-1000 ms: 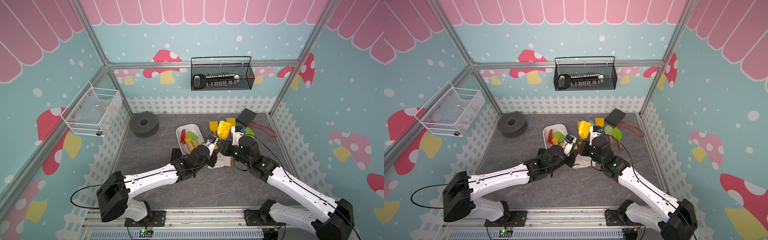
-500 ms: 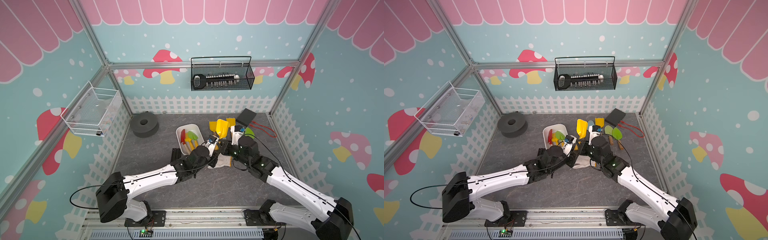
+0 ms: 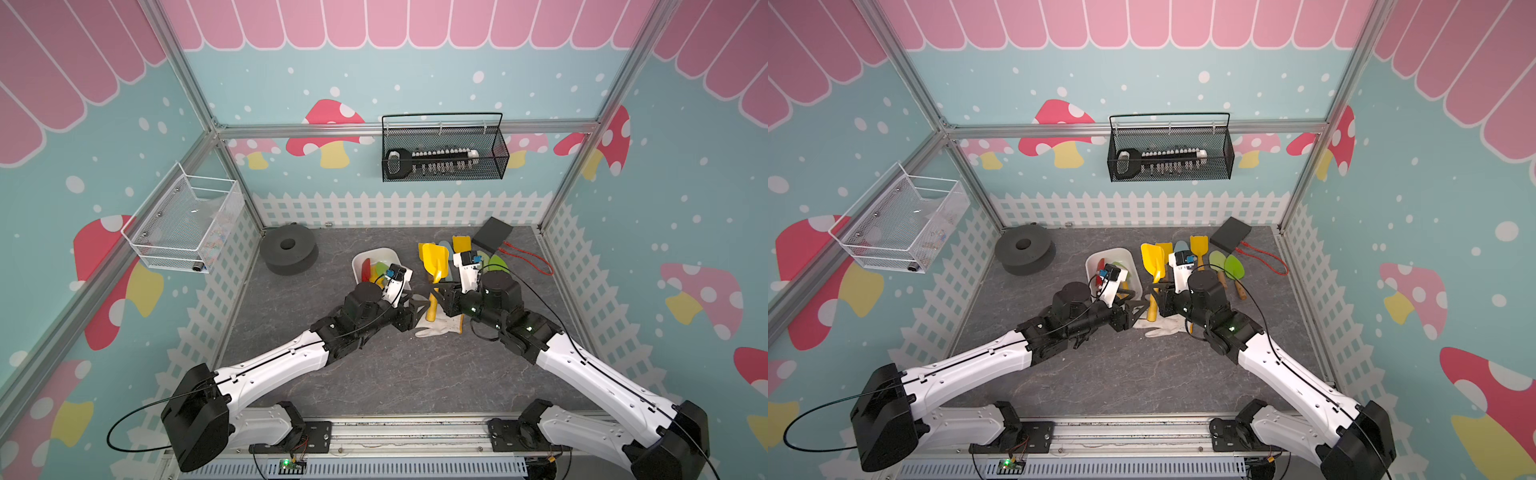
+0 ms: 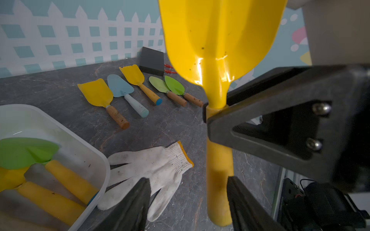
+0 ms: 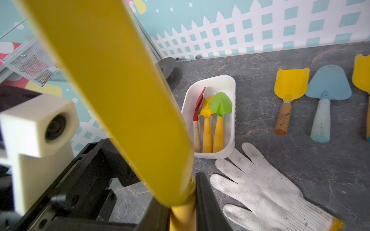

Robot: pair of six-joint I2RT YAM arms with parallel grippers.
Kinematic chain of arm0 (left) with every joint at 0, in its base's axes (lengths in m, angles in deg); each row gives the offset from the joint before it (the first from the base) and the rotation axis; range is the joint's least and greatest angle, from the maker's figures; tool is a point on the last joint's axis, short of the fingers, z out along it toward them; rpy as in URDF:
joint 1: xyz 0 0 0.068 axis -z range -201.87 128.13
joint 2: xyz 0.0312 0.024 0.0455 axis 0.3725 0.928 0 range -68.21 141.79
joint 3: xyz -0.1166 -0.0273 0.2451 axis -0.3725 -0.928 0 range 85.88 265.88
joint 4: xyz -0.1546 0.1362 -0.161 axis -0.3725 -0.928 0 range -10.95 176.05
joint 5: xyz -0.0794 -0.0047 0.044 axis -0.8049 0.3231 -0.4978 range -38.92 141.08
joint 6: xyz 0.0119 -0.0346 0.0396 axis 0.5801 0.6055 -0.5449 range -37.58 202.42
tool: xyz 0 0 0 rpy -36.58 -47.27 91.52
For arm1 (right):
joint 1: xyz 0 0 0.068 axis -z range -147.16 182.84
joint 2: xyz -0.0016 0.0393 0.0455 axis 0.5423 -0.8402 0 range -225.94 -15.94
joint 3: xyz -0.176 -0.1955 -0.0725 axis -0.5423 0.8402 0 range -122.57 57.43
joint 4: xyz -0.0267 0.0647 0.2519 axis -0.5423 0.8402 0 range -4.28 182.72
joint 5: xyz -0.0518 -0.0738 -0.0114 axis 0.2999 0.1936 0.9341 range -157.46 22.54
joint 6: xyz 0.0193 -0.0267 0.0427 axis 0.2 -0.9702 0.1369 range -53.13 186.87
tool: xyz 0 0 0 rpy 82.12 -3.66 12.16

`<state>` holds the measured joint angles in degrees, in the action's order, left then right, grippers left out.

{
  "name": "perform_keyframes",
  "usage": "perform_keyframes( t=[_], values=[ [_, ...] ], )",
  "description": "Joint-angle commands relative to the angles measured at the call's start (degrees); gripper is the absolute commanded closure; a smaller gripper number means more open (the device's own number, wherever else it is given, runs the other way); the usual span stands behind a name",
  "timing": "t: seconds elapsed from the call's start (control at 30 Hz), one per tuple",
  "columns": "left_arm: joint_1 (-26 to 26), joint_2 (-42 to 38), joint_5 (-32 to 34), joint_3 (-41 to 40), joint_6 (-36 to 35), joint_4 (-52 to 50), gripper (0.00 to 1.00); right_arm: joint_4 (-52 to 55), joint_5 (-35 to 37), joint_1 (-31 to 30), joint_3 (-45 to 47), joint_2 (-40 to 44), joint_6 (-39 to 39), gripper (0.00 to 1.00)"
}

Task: Take the shovel out of the storage box
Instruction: Pick up the shovel from the storage box.

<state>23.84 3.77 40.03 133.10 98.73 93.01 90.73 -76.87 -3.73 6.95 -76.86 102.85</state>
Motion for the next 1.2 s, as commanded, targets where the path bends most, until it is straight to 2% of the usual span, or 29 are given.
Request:
perform_keyframes(
  t=[0.0, 0.23, 0.33, 0.5, 0.7, 0.77, 0.87, 0.9, 0.97, 1.0, 1.07, 1.17],
  values=[
    [-1.4, -1.7, -9.8, -1.7, 0.0, 2.4, 0.36, -0.8, -9.0, 1.5, -3.6, -0.2, -4.4, 0.97],
    [-3.9, -1.3, -21.1, -3.7, 3.1, 9.4, 0.37, -3.7, -21.3, 3.7, -5.2, -2.5, -5.8, 0.98],
    [-4.4, -0.8, -24.5, -4.4, 5.2, 13.4, 0.41, -6.3, -24.9, 4.5, -4.7, -3.5, -4.9, 0.97],
    [-4.9, 0.3, -27.9, -4.1, 7.1, 15.5, 0.55, -10.6, -29.4, 5.6, -4.2, -5.0, -3.3, 0.97],
    [-5.5, 0.4, -28.7, -4.6, 7.8, 16.5, 0.61, -13.1, -33.9, 7.5, -4.5, -6.3, -2.6, 0.97],
    [-5.7, 0.7, -29.0, -4.6, 8.3, 17.3, 0.65, -14.6, -35.5, 8.3, -4.3, -7.0, -1.6, 0.97],
    [-6.3, 1.1, -29.1, -4.7, 9.5, 18.5, 0.84, -16.7, -37.3, 8.9, -3.5, -7.5, -0.5, 0.97],
    [-6.5, 1.2, -28.8, -4.8, 10.0, 19.0, 0.91, -16.7, -37.1, 9.1, -3.3, -7.5, -0.6, 0.94],
    [-6.8, 1.1, -27.0, -4.9, 10.7, 19.2, 0.97, -16.2, -36.3, 9.1, -3.0, -7.1, -1.2, 0.85],
    [-6.8, 1.0, -25.6, -4.9, 10.7, 18.7, 0.99, -15.1, -35.4, 9.1, -2.9, -6.7, -1.8, 0.76],
    [-6.8, 0.4, -22.8, -4.8, 10.3, 17.2, 1.0, -12.8, -32.8, 9.1, -2.8, -5.3, -3.2, 0.64],
    [-6.7, -0.4, -19.5, -4.8, 9.6, 15.9, 1.0, -9.2, -27.9, 9.1, -2.3, -2.7, -4.9, 0.55]
  ],
)
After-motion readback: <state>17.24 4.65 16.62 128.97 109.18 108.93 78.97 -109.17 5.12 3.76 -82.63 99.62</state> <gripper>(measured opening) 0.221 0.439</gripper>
